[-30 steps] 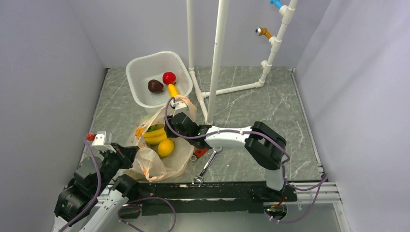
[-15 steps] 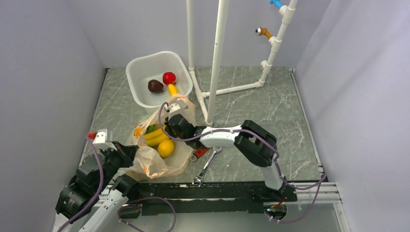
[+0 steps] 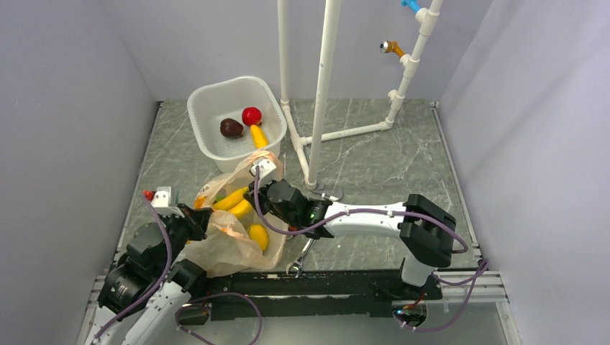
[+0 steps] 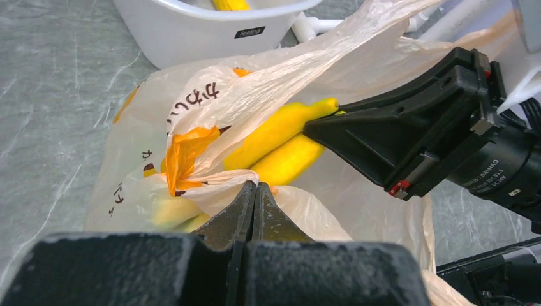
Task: Take the fake fruits out of the plastic bag
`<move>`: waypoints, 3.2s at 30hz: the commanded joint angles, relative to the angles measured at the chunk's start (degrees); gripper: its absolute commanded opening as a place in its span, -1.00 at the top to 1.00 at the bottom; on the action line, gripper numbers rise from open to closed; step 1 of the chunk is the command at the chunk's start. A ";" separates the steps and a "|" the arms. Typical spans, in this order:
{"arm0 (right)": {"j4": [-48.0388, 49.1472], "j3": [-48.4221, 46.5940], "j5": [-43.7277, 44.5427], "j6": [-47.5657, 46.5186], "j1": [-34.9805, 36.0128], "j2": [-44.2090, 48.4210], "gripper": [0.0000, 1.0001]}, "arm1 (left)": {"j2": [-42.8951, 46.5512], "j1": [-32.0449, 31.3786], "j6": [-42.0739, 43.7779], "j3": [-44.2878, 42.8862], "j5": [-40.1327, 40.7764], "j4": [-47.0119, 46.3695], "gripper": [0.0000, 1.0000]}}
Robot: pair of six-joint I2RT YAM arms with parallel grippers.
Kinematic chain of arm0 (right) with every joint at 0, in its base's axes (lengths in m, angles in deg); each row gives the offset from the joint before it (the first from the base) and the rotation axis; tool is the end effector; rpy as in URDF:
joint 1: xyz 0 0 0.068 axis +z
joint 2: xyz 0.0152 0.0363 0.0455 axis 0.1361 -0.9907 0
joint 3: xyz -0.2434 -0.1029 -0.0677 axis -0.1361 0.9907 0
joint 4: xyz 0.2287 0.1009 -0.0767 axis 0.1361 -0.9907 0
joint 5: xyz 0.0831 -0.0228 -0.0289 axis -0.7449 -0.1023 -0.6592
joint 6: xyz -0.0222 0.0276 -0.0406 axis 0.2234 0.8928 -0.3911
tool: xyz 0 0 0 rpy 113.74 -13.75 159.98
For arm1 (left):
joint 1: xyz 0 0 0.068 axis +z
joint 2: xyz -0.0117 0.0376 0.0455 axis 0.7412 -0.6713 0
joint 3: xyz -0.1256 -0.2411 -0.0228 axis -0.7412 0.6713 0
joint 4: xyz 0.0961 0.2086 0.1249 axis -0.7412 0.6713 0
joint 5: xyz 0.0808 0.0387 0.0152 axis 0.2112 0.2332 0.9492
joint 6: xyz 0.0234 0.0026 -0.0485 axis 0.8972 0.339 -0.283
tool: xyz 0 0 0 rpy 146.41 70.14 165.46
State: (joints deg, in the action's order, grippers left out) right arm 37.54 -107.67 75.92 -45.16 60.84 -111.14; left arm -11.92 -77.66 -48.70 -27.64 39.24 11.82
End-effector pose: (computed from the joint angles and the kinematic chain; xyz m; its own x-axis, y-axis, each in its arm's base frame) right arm 0.1512 0.3580 0.2575 -0.2995 -0.0627 -0.9521 -0.7316 0.6556 0.1870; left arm 0.0390 -0.0129 0.2981 -0.3306 -0.3568 -0.8737 0.1487 0.8945 -0.4216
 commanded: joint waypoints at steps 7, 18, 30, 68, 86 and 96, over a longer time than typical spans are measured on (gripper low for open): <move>-3.36 -12.48 8.45 -5.10 -3.07 -2.55 1.00 | -0.38 0.25 7.88 -0.94 1.34 -6.85 1.00; -6.17 -7.27 -19.75 8.12 -3.28 -5.26 1.00 | 5.25 0.20 8.95 0.56 0.76 -9.06 1.00; -13.84 -8.39 -32.93 1.91 -3.13 -3.31 1.00 | 0.90 0.21 8.32 0.52 0.90 -8.81 1.00; -7.09 -19.98 15.90 -31.55 0.08 12.85 1.00 | 3.96 0.20 6.83 0.79 5.64 -7.91 1.00; -16.94 -68.36 21.73 -42.58 -13.20 -26.62 1.00 | 1.67 0.23 7.16 0.43 4.87 -7.74 1.00; -26.87 -76.64 14.72 -32.31 -17.89 -40.63 0.89 | 1.03 0.16 7.35 0.38 4.29 -7.77 1.00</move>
State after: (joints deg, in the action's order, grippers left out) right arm 14.77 -176.37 93.25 -82.45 45.32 -149.60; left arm -10.09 -77.66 -41.46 -26.70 43.81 5.02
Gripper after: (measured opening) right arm 0.098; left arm 0.009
